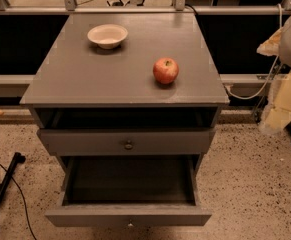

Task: Close middle drawer

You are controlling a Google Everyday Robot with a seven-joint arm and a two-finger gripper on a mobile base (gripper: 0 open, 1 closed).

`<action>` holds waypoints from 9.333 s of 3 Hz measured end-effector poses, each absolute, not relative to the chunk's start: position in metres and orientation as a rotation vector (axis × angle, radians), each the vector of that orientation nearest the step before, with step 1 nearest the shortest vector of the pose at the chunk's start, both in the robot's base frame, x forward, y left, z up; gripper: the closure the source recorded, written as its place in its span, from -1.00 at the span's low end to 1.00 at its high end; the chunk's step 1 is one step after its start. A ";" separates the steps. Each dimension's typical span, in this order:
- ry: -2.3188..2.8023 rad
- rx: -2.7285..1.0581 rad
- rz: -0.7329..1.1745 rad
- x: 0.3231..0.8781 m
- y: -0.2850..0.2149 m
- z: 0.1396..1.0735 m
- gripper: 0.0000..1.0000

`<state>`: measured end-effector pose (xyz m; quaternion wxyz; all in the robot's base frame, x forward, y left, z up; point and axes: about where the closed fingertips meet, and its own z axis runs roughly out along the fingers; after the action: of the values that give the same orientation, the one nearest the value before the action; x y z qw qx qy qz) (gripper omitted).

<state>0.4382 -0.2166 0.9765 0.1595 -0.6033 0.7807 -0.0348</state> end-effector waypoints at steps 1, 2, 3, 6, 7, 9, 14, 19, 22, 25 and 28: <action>2.231 -1.724 -0.100 0.438 -0.217 0.977 -1.00; 2.225 -1.742 -0.042 0.436 -0.212 0.969 -1.00; 2.149 -1.778 0.071 0.422 -0.189 0.947 -1.00; 2.008 -1.737 0.426 0.377 -0.116 0.864 -1.00; 2.007 -1.765 0.451 0.375 -0.112 0.861 -1.00; 1.853 -1.969 0.474 0.364 -0.061 0.803 -1.00; 1.844 -2.036 0.565 0.362 -0.047 0.632 -1.00; 1.906 -1.951 0.764 0.354 -0.078 0.488 -0.50; 1.777 -2.064 0.648 0.341 -0.072 0.432 1.00; 1.726 -2.086 0.604 0.332 -0.072 0.386 1.00; 1.571 -2.126 0.577 0.367 -0.032 0.351 1.00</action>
Offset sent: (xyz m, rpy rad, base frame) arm -0.0072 0.0088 -0.0244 0.0632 0.0941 0.0470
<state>0.3665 -0.0323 0.3514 0.2161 -0.7672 0.5668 0.2083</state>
